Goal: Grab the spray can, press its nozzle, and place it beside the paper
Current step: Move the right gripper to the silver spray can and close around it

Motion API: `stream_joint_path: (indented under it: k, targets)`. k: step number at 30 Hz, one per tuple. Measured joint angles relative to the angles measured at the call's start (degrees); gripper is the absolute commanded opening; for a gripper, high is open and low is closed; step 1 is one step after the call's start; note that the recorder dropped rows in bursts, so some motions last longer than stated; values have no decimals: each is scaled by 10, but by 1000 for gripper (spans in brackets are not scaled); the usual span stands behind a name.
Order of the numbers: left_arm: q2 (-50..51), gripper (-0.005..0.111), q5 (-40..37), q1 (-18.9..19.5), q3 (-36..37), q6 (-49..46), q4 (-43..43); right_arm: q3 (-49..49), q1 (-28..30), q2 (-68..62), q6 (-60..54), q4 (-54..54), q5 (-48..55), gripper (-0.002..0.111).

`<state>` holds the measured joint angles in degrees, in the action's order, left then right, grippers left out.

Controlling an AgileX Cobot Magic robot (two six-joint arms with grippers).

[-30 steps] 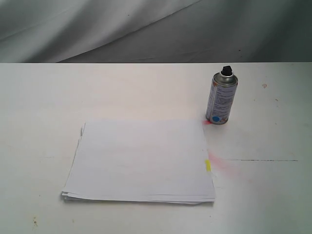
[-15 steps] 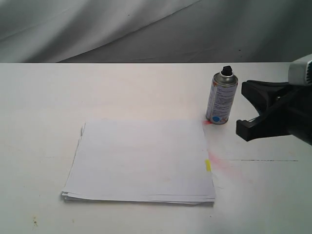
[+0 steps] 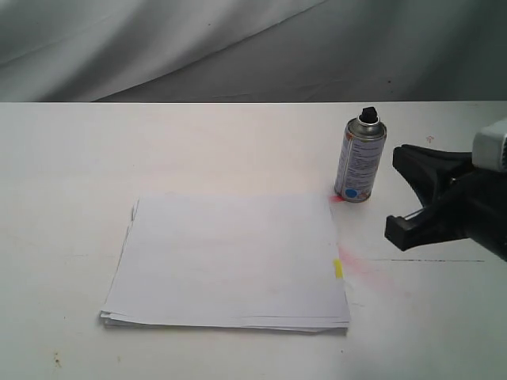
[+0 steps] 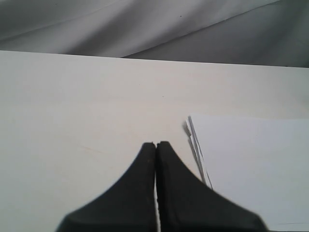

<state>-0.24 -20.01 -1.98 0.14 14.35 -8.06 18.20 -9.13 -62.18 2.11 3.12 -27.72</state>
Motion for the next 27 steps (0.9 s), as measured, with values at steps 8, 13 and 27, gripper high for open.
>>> stream_joint_path:
  k: [8, 13, 27]
  targets:
    - [0, 0, 0, 0, 0, 0, 0, -18, 0, -99, -55, -61, -102, 0]
    - [0, 0, 0, 0, 0, 0, 0, -18, 0, -258, -74, -113, -284, 0]
    - [0, 0, 0, 0, 0, 0, 0, 86, 0, -486, -80, -169, -370, 0]
